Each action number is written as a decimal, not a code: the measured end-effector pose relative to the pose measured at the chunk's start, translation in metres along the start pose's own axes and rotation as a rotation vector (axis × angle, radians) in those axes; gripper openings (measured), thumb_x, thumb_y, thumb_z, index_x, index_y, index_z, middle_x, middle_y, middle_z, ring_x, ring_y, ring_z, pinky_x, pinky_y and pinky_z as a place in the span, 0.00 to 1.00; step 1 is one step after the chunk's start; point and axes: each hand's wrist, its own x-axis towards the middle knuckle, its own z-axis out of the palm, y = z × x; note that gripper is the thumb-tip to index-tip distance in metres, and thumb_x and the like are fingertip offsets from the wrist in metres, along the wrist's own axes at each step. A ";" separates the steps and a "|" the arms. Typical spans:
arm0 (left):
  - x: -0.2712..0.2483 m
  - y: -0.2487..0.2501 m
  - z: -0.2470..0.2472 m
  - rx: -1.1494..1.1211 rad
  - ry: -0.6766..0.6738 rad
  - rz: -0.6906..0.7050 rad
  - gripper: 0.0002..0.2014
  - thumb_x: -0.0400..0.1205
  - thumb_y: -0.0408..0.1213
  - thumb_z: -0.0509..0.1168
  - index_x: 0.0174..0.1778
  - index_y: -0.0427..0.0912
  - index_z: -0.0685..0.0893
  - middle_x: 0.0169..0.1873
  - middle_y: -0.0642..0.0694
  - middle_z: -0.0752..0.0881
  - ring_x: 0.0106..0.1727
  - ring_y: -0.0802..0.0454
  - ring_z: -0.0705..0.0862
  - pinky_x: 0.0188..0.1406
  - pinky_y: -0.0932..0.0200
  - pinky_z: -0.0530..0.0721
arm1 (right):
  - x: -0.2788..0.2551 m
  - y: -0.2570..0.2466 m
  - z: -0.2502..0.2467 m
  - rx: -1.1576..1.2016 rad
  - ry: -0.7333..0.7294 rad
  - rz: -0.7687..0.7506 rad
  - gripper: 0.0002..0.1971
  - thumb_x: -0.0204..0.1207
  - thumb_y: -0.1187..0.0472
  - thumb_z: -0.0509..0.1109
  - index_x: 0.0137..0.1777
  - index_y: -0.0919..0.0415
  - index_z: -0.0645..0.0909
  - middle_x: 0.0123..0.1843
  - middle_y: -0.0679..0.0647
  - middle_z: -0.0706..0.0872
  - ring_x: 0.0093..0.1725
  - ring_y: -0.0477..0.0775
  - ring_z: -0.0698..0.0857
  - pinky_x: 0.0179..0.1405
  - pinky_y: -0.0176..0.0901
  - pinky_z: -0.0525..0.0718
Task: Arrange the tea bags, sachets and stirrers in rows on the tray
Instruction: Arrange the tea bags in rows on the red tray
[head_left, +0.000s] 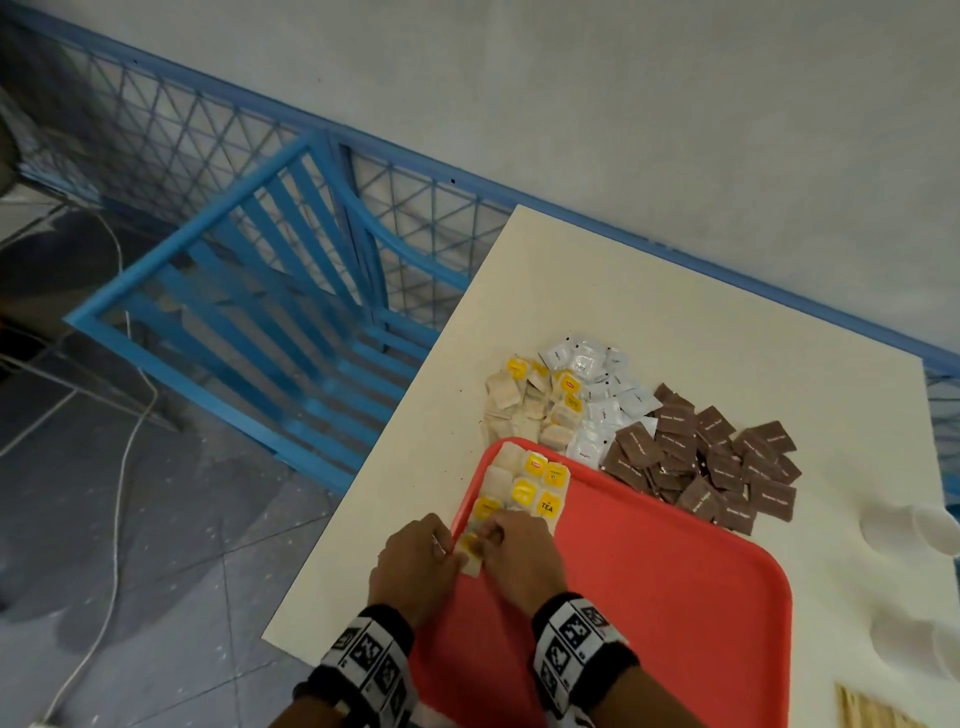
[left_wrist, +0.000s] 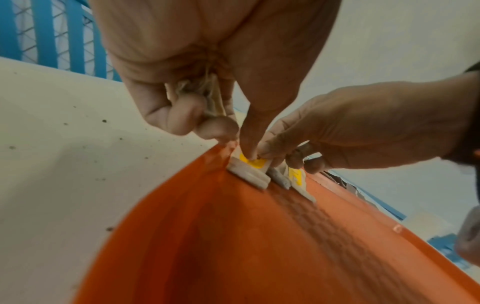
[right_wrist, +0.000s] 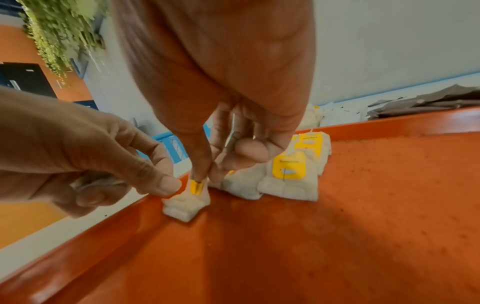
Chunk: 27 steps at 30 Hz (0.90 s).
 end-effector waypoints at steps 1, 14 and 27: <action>0.000 0.000 0.001 0.002 0.013 -0.006 0.11 0.74 0.48 0.73 0.37 0.55 0.76 0.38 0.56 0.83 0.42 0.54 0.82 0.45 0.52 0.83 | 0.001 -0.001 0.001 0.015 0.012 0.012 0.05 0.75 0.58 0.68 0.42 0.54 0.86 0.46 0.51 0.87 0.49 0.54 0.85 0.47 0.48 0.82; -0.004 0.008 -0.011 0.085 -0.035 -0.028 0.30 0.66 0.69 0.72 0.54 0.59 0.68 0.42 0.58 0.79 0.44 0.54 0.81 0.44 0.50 0.81 | 0.000 0.014 -0.022 0.190 0.143 0.066 0.03 0.76 0.53 0.68 0.42 0.49 0.81 0.37 0.44 0.85 0.39 0.47 0.83 0.37 0.43 0.81; -0.025 0.112 -0.059 -1.361 -0.680 -0.314 0.44 0.76 0.75 0.47 0.69 0.39 0.78 0.53 0.27 0.86 0.47 0.34 0.87 0.54 0.40 0.82 | -0.068 -0.005 -0.129 0.173 0.293 -0.410 0.04 0.74 0.52 0.74 0.47 0.48 0.85 0.36 0.37 0.80 0.38 0.40 0.79 0.39 0.29 0.75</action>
